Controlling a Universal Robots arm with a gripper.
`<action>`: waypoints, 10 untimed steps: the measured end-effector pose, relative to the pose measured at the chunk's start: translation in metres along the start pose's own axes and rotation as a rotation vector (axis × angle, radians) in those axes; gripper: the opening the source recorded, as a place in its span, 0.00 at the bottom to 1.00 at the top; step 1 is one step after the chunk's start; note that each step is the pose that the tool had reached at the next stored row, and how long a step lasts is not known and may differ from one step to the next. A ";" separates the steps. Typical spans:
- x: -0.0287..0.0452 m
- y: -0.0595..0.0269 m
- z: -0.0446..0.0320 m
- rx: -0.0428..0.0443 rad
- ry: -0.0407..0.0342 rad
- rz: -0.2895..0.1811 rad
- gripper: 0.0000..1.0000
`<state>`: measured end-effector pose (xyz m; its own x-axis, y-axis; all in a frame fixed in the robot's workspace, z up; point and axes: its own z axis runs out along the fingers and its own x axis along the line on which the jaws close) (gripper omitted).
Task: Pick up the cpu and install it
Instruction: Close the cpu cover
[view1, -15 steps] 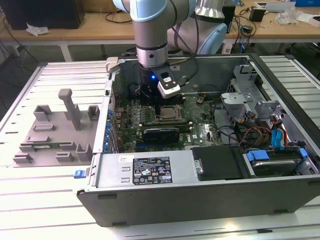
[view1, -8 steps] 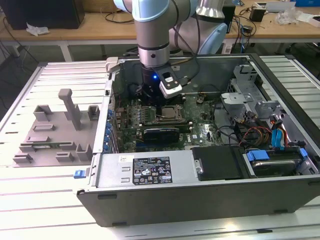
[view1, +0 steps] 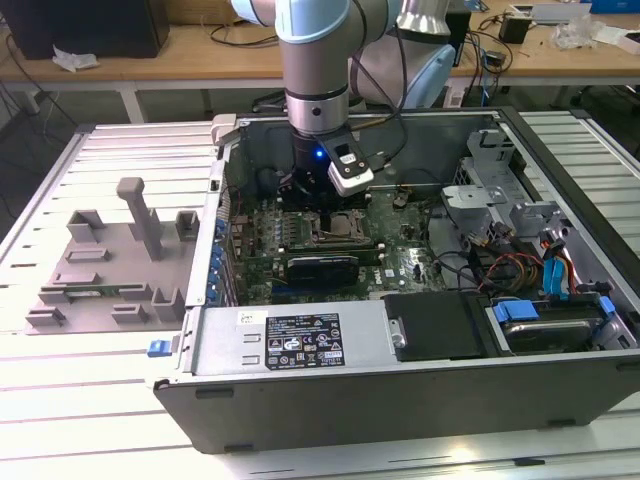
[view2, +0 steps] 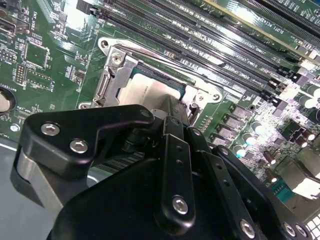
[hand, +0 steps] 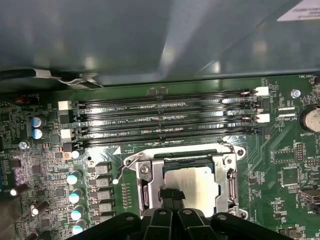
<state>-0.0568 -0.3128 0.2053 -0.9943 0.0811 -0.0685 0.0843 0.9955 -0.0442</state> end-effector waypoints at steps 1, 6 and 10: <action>0.0000 0.0000 0.0000 -0.0001 0.0000 0.000 0.11; -0.0002 0.0000 -0.0013 0.0000 0.0000 0.000 0.11; -0.0007 -0.0004 -0.0090 -0.0001 0.0000 0.000 0.11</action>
<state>-0.0567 -0.3128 0.2143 -0.9944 0.0810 -0.0685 0.0841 0.9955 -0.0442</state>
